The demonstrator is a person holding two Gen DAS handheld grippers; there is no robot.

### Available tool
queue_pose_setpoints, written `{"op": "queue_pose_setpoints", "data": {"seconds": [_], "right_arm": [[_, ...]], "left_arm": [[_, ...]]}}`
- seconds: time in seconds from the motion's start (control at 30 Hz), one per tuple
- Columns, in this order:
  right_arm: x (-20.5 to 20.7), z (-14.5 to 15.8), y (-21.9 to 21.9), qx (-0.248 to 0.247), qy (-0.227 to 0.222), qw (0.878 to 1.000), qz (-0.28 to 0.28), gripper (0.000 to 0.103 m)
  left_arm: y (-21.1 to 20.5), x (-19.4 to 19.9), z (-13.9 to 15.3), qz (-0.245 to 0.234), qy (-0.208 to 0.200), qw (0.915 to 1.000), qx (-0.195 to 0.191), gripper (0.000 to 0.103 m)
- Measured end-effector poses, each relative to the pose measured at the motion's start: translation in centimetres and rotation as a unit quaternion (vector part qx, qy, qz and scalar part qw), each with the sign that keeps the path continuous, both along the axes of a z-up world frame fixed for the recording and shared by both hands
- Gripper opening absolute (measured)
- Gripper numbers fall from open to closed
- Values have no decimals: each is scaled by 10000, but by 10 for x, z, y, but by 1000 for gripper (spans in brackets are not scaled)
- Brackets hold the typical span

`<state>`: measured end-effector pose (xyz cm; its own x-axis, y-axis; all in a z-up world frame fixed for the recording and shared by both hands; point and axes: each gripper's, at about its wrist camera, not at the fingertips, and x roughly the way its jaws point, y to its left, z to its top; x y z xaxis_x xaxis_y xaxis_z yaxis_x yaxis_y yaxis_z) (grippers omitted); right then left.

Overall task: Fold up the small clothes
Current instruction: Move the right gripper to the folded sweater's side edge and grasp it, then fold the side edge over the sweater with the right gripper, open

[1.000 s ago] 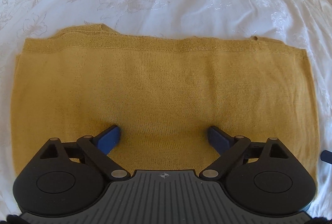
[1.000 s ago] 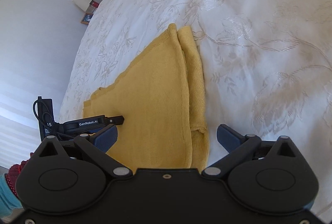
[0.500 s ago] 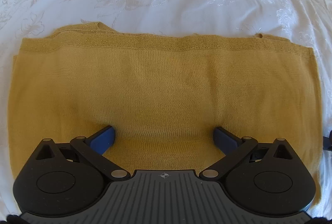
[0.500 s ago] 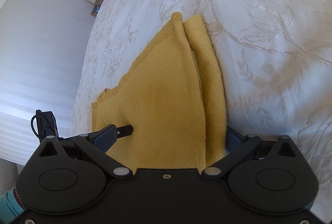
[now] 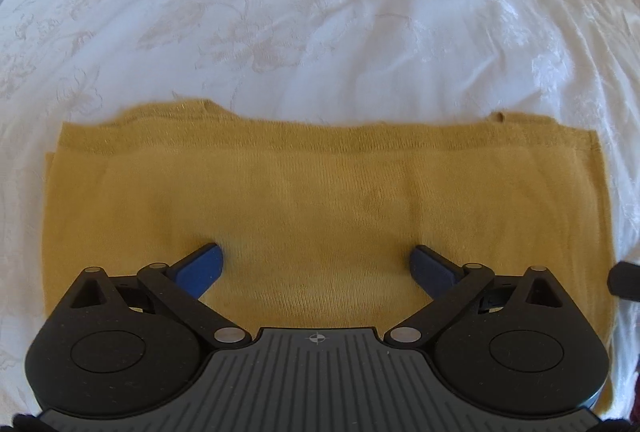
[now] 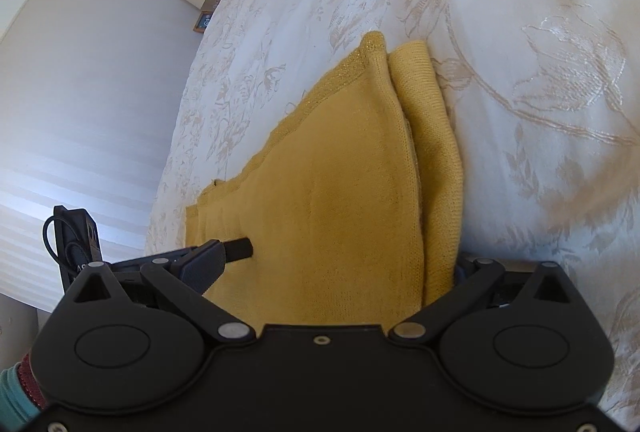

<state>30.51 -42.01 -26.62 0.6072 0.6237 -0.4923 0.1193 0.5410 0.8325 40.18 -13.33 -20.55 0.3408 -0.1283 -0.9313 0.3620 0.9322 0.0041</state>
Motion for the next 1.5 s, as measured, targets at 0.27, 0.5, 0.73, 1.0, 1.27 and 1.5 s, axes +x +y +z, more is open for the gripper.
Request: {"op": "queue_pose_setpoints", "data": {"seconds": [0.27, 0.5, 0.73, 1.0, 1.27, 1.5], "right_arm": [[-9, 3, -3, -45, -5, 10000, -43, 102], [-15, 3, -6, 168, 184, 9995, -193, 102], [-23, 8, -1, 13, 302, 9993, -238, 101], [-22, 16, 8, -587, 638, 9956, -353, 63], [-19, 44, 19, -1526, 933, 9833, -338, 26], [-8, 91, 50, -1771, 823, 9801, -352, 24]], "left_arm": [[-10, 36, -21, -7, 224, 9992, 340, 103], [3, 27, -4, -93, 244, 9996, 137, 101], [28, -41, 2, -207, 272, 9993, 120, 101], [35, -64, -19, -317, 495, 9982, -64, 102], [79, -48, 13, -225, 236, 9981, -528, 101], [131, -28, 25, -13, 223, 9962, -840, 101]]}}
